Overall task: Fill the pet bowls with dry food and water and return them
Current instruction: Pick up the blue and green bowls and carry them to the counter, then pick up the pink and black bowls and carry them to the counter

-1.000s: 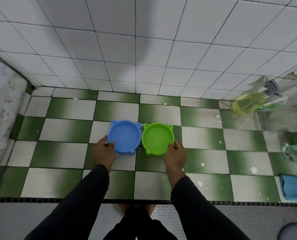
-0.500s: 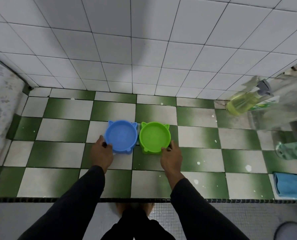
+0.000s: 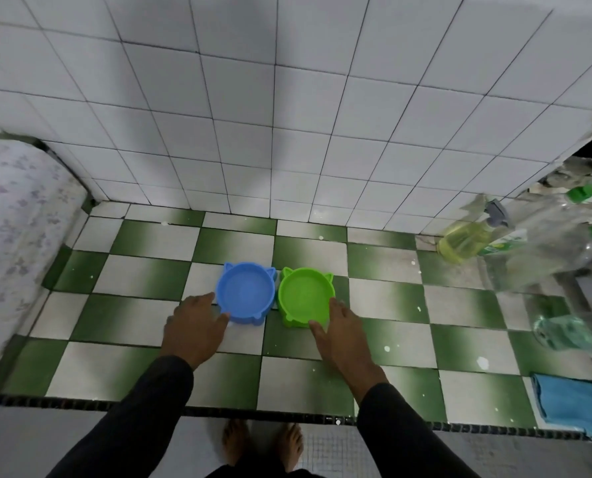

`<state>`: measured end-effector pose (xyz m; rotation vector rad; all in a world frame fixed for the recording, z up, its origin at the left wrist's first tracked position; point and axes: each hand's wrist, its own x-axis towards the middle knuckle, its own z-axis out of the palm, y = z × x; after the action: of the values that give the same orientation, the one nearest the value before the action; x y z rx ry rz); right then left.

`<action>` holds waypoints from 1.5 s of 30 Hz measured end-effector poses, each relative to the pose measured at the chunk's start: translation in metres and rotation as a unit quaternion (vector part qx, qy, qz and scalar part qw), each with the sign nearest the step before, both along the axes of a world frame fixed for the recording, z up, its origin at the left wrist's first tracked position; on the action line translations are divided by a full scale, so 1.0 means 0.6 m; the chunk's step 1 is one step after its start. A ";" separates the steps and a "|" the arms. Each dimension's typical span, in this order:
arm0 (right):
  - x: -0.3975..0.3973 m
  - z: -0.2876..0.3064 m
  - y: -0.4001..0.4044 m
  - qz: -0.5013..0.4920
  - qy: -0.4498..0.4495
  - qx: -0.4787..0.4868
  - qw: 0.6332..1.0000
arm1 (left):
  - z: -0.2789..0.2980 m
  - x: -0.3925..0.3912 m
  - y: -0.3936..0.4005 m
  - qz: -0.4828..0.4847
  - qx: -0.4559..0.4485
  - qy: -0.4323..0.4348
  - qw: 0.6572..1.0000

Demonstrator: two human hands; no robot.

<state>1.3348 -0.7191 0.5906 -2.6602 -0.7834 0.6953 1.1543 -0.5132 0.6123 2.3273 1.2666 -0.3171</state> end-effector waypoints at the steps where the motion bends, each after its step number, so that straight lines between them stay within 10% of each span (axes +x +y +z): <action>1: 0.001 0.011 0.000 0.021 -0.012 -0.010 1.000 | 0.002 -0.008 0.004 -0.003 0.008 0.019 1.000; 11: 0.006 0.120 0.031 0.165 -0.027 -0.128 0.978 | 0.123 -0.029 -0.013 0.001 0.046 0.048 0.998; 25: -0.083 0.264 0.174 0.302 -0.066 -0.055 0.949 | 0.247 -0.166 0.017 0.118 0.053 -0.035 0.991; 45: -0.601 0.406 0.476 0.510 -0.060 0.061 0.856 | 0.343 -0.721 0.128 0.303 0.144 -0.038 0.941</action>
<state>0.9740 -0.4334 0.8340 -2.0123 -2.2238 0.6329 0.7216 -0.4361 0.8184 1.9996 2.0069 0.1745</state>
